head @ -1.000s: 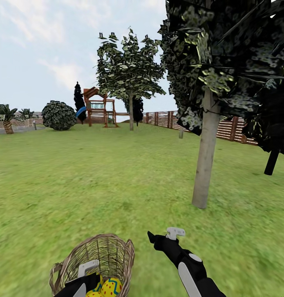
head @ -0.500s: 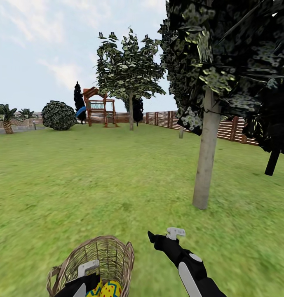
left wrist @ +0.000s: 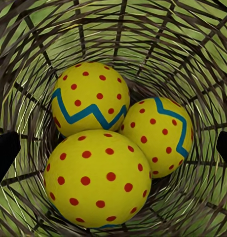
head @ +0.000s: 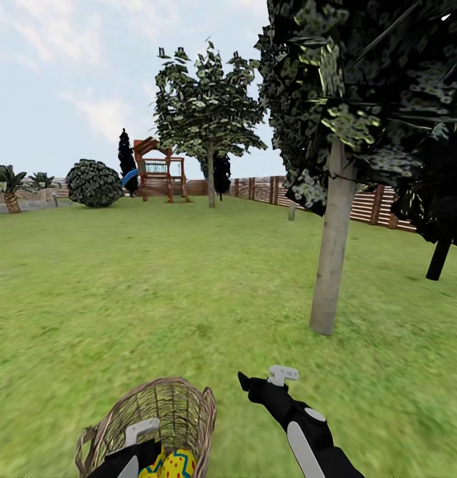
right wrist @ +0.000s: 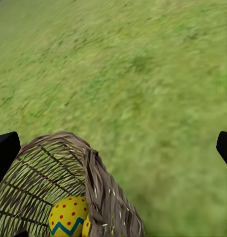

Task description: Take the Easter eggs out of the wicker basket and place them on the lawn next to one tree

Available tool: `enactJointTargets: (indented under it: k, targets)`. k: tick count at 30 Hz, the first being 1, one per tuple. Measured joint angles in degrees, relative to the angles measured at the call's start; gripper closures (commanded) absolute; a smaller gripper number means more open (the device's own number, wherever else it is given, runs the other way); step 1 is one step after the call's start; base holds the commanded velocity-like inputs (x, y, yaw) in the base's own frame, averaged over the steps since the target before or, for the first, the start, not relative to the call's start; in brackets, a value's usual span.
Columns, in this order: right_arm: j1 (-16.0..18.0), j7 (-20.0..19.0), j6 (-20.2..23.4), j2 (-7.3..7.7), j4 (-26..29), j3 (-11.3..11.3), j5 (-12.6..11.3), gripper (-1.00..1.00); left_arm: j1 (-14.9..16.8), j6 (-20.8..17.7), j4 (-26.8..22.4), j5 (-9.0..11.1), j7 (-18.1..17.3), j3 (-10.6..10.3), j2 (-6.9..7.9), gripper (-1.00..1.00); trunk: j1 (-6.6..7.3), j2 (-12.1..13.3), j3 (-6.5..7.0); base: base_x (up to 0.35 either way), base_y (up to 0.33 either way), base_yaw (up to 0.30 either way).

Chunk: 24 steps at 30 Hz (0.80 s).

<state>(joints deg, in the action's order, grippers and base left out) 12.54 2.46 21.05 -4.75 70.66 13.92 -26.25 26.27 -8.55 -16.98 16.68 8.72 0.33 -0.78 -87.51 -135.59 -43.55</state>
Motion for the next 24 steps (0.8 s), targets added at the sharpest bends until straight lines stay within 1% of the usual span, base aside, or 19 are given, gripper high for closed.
enactJointTargets:
  k: [14, 24]
  targets:
    - [0.0, 0.0, 0.0, 0.0, -0.07, -0.06, 0.0, -1.0, -0.01, 0.0, -0.05, 0.08, 0.0, -0.03, 0.0, -1.0, 0.0, 0.0, -0.71, 0.0, 0.0, 0.0]
    - [0.0, 0.0, 0.0, 0.0, -0.22, -0.06, 0.0, -1.0, 0.01, -0.72, -0.32, 0.0, -0.07, -0.08, 0.0, -1.0, 0.0, 0.0, -1.21, 0.0, 0.0, 0.0]
